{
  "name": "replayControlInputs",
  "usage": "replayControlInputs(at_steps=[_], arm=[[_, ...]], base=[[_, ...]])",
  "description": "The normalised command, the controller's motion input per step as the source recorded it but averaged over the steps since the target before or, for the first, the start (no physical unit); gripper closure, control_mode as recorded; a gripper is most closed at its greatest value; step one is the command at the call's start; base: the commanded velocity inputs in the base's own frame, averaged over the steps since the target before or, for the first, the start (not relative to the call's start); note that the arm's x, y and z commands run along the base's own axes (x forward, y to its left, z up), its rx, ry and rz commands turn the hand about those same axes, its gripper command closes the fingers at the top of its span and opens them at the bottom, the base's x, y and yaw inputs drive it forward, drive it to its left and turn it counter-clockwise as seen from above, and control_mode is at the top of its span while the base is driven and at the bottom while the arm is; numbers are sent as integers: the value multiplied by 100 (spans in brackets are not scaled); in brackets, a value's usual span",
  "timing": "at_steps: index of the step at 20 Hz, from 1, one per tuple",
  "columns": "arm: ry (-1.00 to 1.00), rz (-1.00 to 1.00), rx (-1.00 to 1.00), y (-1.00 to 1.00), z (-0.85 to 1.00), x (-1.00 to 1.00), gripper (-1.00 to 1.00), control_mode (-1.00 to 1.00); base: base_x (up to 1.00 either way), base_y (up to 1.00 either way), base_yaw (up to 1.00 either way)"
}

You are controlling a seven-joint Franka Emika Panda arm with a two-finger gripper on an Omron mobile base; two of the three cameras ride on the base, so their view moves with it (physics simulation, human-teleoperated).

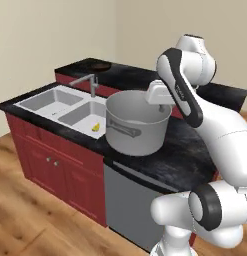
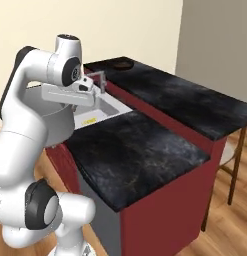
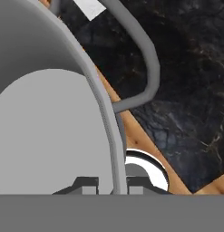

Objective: Pick the pan and pot and place them in the sink. Then turn on the water.

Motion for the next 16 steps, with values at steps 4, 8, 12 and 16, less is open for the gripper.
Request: replayControlInputs(at_steps=[4,8,12,16], arm=[[0,0,0,0,0,0,100,100],[0,0,0,0,0,0,100,100],[0,0,0,0,0,0,100,100],[0,0,0,0,0,0,100,100]], base=[[18,100,-39],[-3,100,-31],[0,100,-43],[-14,100,-45]])
